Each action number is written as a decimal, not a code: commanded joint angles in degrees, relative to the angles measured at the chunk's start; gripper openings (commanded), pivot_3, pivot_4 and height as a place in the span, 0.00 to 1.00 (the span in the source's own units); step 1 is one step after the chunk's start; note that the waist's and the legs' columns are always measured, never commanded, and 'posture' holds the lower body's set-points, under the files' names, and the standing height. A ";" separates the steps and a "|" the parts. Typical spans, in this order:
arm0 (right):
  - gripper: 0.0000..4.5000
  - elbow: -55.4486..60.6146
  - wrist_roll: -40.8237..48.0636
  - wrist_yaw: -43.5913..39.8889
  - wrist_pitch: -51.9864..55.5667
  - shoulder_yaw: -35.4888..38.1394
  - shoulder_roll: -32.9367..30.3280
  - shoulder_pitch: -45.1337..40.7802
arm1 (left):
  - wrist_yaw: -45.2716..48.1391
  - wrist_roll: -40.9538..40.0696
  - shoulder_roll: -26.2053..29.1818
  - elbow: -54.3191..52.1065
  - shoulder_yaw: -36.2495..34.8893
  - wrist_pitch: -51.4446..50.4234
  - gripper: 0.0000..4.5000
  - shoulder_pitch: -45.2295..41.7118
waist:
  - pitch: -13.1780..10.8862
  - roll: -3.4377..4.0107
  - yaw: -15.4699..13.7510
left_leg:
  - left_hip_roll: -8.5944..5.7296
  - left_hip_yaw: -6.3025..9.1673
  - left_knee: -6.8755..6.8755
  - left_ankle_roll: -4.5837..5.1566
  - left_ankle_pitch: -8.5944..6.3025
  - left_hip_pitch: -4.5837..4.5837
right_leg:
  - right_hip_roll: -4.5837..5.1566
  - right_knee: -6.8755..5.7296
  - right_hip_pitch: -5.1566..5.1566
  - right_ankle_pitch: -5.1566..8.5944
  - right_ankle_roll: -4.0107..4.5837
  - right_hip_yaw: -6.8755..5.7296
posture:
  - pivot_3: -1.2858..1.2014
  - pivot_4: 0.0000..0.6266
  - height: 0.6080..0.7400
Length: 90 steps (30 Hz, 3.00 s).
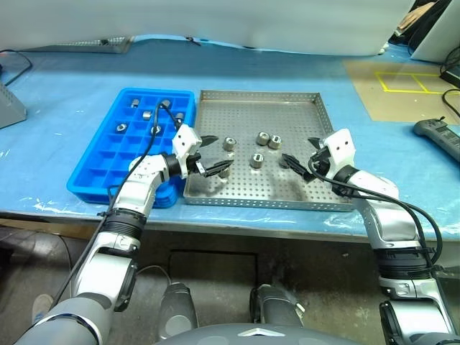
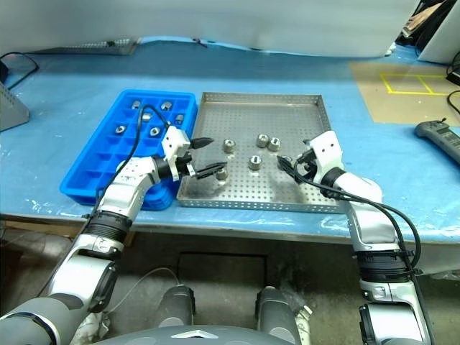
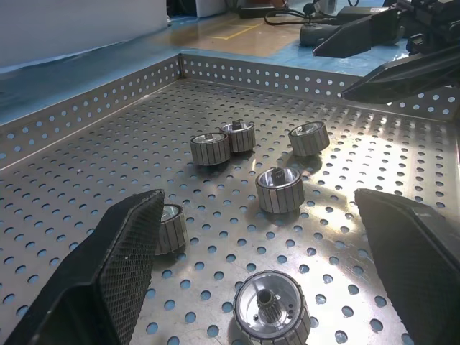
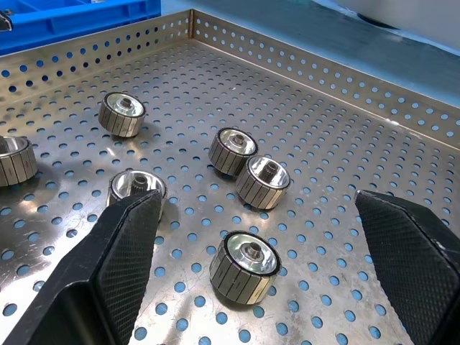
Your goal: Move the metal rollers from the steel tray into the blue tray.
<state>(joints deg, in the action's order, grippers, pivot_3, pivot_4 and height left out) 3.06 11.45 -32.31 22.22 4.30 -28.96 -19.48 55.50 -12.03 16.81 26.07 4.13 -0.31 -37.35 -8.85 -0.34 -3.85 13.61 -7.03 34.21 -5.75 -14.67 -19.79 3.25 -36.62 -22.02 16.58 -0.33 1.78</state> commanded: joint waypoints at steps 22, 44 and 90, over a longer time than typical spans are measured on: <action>1.00 4.26 1.82 0.88 1.64 4.05 -1.02 1.12 | 5.88 4.27 3.12 3.99 5.74 -8.88 0.99 -10.03 | 0.00 0.00 0.09 | 0.00 -0.01 0.01 0.01 0.01 0.03 | 0.00 -0.02 0.00 0.00 0.00 0.05 | 0.45 0.24 1.00; 1.00 8.80 3.32 5.17 2.97 5.60 0.32 4.74 | 7.84 7.18 3.03 12.54 5.35 -20.23 0.38 -15.93 | 0.00 0.01 1.50 | -0.02 0.00 0.01 0.01 0.02 0.03 | -0.01 0.02 0.07 0.00 0.00 0.21 | 0.43 0.24 1.00; 1.00 -11.46 0.60 -2.93 -6.10 -6.05 11.77 -10.24 | -41.62 -3.39 12.65 -20.32 -23.78 -40.77 0.38 7.42 | -0.10 -0.01 -3.39 | 0.15 1.70 -0.40 -0.68 1.39 -1.27 | 0.05 0.00 -0.43 -0.38 0.63 -1.82 | 0.55 0.24 1.00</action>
<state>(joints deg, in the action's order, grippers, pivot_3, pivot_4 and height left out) -11.35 11.46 -35.61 16.56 -3.15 -16.63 -29.97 13.51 -15.85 28.10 6.12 -19.60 -42.85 -28.46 -8.96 -0.34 -7.24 13.76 -5.33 33.81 -6.43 -13.28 -21.05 3.30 -36.62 -22.44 16.20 0.30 -0.04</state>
